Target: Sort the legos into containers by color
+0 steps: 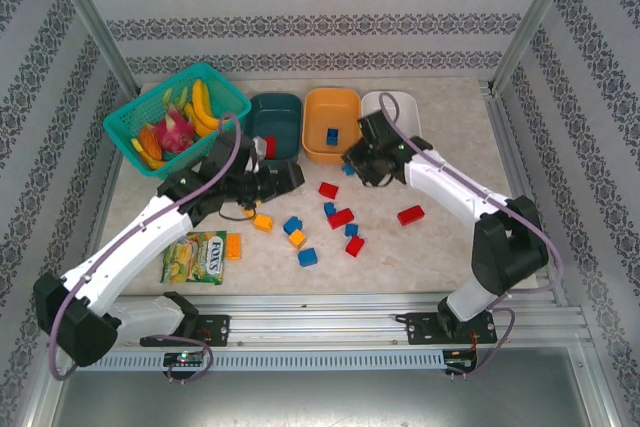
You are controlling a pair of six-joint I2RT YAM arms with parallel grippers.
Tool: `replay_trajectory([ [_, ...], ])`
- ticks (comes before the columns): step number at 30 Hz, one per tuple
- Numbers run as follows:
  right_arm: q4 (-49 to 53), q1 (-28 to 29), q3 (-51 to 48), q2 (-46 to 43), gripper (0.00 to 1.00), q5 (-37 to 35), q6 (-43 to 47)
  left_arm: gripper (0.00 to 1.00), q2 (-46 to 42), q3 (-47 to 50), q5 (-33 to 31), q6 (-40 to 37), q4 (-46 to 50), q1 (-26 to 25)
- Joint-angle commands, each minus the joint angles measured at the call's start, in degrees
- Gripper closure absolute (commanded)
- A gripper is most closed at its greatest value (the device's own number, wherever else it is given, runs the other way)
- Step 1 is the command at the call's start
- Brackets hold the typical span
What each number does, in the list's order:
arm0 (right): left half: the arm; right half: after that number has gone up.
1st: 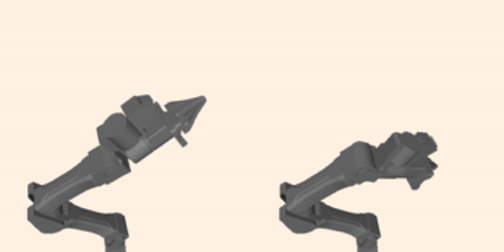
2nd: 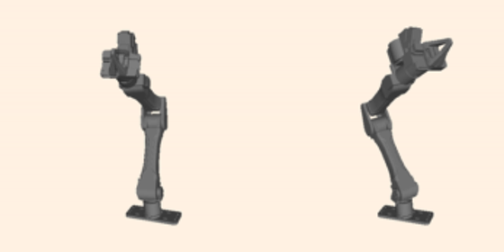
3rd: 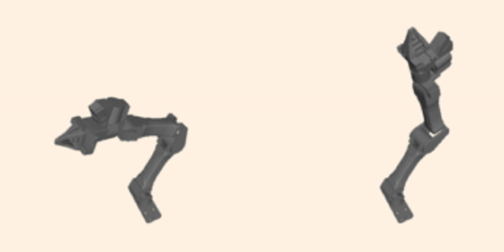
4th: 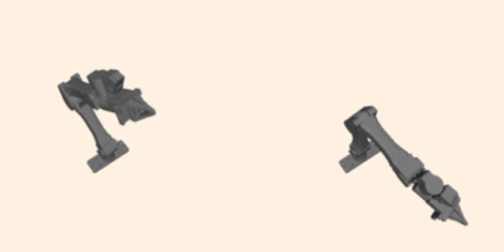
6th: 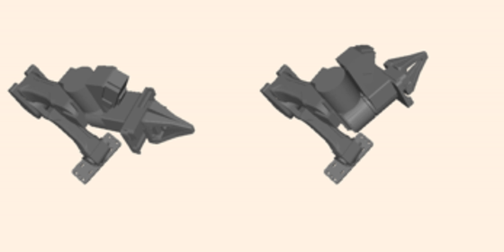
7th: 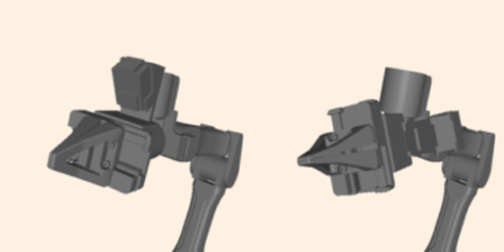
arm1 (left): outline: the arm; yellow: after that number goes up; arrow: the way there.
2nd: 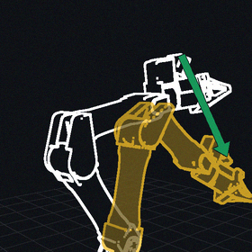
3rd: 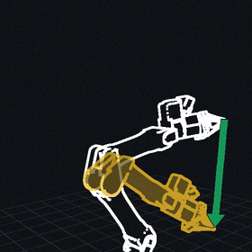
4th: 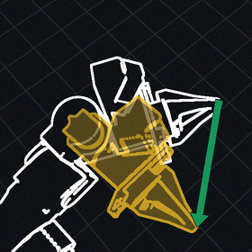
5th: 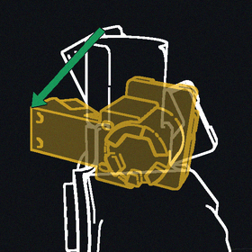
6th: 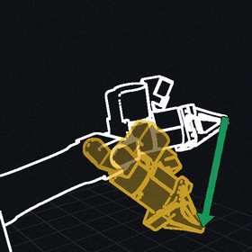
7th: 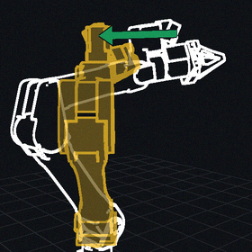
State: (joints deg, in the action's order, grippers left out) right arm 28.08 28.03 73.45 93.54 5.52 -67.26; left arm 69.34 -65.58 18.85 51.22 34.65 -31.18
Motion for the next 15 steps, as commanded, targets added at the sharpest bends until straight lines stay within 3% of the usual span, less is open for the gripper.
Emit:
replay_trajectory([
  [1, 3.21, 0.70, 9.59, 8.49, 0.81, 2.14, 16.48, 0.06, 3.48, -3.14, 0.61, -0.62, 1.84, 4.75],
  [7, 7.39, -0.68, 27.01, 23.80, 0.81, 7.71, 25.93, 0.06, 9.39, -7.91, 1.72, -0.64, -0.44, 11.11],
  [11, 13.47, -1.22, 39.11, 33.73, 0.80, 10.97, 28.55, 0.06, 13.69, -12.80, 1.76, -2.62, 0.92, 12.72],
  [15, 15.53, -1.81, 44.42, 39.17, 0.80, 10.69, 27.97, 0.06, 15.35, -14.04, 1.74, -2.88, 0.77, 13.47],
])
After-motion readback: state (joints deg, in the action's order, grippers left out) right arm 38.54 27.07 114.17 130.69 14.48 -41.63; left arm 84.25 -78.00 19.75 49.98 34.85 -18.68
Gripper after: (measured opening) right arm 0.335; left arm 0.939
